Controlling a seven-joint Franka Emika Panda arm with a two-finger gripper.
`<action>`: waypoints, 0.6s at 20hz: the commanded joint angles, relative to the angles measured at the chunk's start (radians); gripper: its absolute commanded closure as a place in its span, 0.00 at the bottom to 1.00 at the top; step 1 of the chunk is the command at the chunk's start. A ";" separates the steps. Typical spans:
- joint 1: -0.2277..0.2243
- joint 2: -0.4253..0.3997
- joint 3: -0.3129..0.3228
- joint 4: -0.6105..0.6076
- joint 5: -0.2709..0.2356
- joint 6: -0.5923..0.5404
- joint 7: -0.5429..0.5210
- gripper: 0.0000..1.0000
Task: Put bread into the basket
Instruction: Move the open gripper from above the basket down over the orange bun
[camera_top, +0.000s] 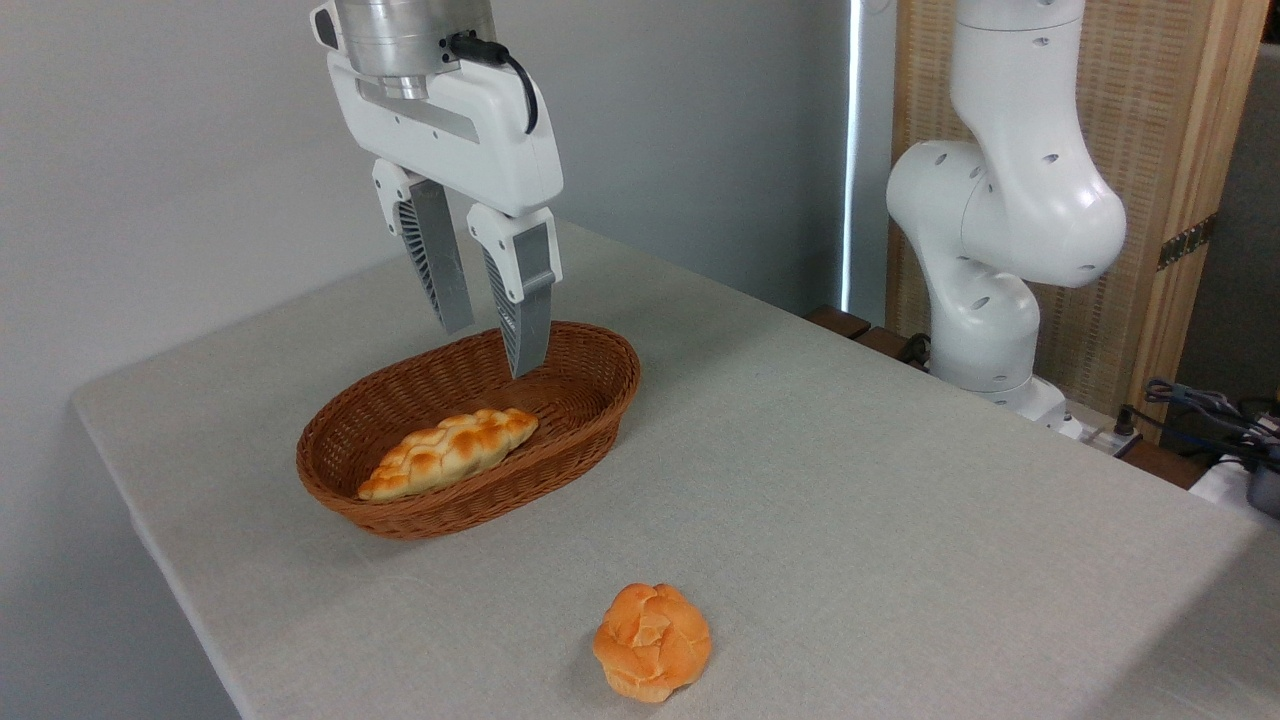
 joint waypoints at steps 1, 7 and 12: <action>-0.005 0.000 0.017 0.011 -0.017 -0.020 0.016 0.00; -0.005 0.000 0.019 0.011 -0.017 -0.021 0.041 0.00; -0.005 -0.004 0.023 0.006 -0.017 -0.020 0.045 0.00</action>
